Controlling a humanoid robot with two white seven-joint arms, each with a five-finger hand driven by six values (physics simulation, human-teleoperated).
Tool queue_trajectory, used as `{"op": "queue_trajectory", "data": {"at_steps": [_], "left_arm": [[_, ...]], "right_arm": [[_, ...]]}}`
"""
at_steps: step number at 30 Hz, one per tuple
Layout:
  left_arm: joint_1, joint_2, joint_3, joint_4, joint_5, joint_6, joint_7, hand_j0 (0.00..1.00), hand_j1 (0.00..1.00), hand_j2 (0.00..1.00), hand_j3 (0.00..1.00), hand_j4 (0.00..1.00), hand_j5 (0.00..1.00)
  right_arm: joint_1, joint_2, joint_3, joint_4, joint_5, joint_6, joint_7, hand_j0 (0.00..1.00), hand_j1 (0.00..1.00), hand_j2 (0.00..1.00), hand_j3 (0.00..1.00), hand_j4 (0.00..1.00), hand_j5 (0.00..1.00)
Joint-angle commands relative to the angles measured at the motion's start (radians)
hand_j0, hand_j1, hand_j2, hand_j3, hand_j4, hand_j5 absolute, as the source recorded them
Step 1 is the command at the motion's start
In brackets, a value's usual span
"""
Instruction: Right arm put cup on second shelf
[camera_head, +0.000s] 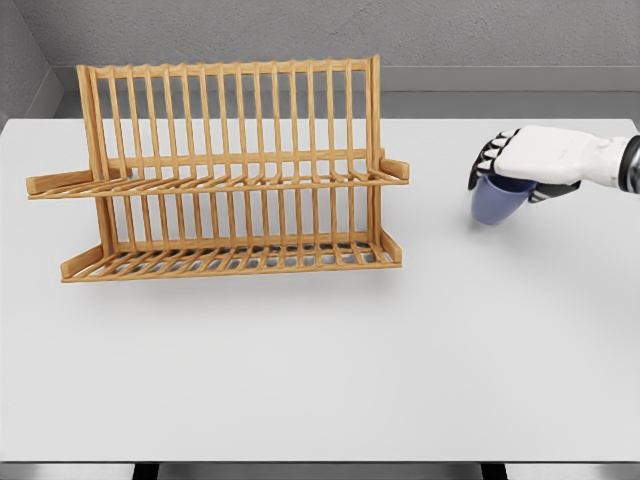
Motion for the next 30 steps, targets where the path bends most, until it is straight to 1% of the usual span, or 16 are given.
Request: {"op": "queue_trajectory", "data": {"at_steps": [1, 5, 7, 13, 14, 16, 19, 24, 25, 27, 30], "left_arm": [[0.002, 0.0, 0.0, 0.0, 0.0, 0.0, 0.0, 1.0, 1.0, 1.0, 1.0, 1.0, 1.0], [0.0, 0.0, 0.0, 0.0, 0.0, 0.0, 0.0, 1.0, 1.0, 1.0, 1.0, 1.0, 1.0], [0.0, 0.0, 0.0, 0.0, 0.0, 0.0, 0.0, 1.0, 1.0, 1.0, 1.0, 1.0, 1.0], [0.0, 0.0, 0.0, 0.0, 0.0, 0.0, 0.0, 1.0, 1.0, 1.0, 1.0, 1.0, 1.0], [0.0, 0.0, 0.001, 0.0, 0.0, 0.0, 0.0, 1.0, 1.0, 1.0, 1.0, 1.0, 1.0], [0.0, 0.0, 0.0, 0.0, 0.0, 0.0, 0.0, 1.0, 1.0, 1.0, 1.0, 1.0, 1.0], [0.0, 0.0, 0.0, 0.0, 0.0, 0.0, 0.0, 1.0, 1.0, 1.0, 1.0, 1.0, 1.0], [0.0, 0.0, 0.0, 0.0, 0.0, 0.0, 0.0, 1.0, 1.0, 1.0, 1.0, 1.0, 1.0], [0.002, 0.0, 0.0, 0.0, 0.0, 0.0, 0.0, 1.0, 1.0, 1.0, 1.0, 1.0, 1.0], [0.0, 0.0, 0.0, 0.0, 0.0, 0.0, 0.0, 1.0, 1.0, 1.0, 1.0, 1.0, 1.0], [0.0, 0.0, 0.0, 0.0, 0.0, 0.0, 0.0, 1.0, 1.0, 1.0, 1.0, 1.0, 1.0]], "right_arm": [[0.0, -0.001, -0.014, -0.006, -0.005, 0.005, 0.0, 0.68, 0.68, 0.68, 0.68, 0.68, 0.68], [-0.005, -0.003, -0.032, -0.007, -0.005, 0.003, 0.001, 0.68, 0.68, 0.68, 0.68, 0.68, 0.68], [-0.028, 0.0, -0.032, -0.007, -0.006, 0.0, 0.027, 0.68, 0.68, 0.68, 0.68, 0.68, 0.68], [-0.034, 0.005, -0.091, -0.009, -0.006, -0.001, 0.046, 0.68, 0.68, 0.68, 0.68, 0.68, 0.68], [-0.035, 0.006, -0.104, -0.009, -0.006, -0.001, 0.066, 0.68, 0.68, 0.68, 0.68, 0.68, 0.68], [-0.035, 0.005, -0.114, -0.036, -0.006, 0.008, 0.072, 0.68, 0.68, 0.68, 0.68, 0.68, 0.68], [-0.037, 0.006, -0.135, -0.042, -0.006, 0.01, 0.073, 0.68, 0.68, 0.68, 0.68, 0.68, 0.68], [-0.075, 0.008, -0.143, -0.042, -0.008, 0.01, 0.073, 0.68, 0.68, 0.68, 0.68, 0.68, 0.68], [-0.077, 0.009, -0.157, -0.048, -0.009, 0.01, 0.073, 0.68, 0.68, 0.68, 0.68, 0.68, 0.68], [-0.077, 0.015, -0.172, -0.094, -0.011, 0.013, 0.072, 0.68, 0.68, 0.68, 0.68, 0.68, 0.68], [-0.078, 0.017, -0.18, -0.122, -0.012, 0.014, 0.072, 0.68, 0.68, 0.68, 0.68, 0.68, 0.68]]}}
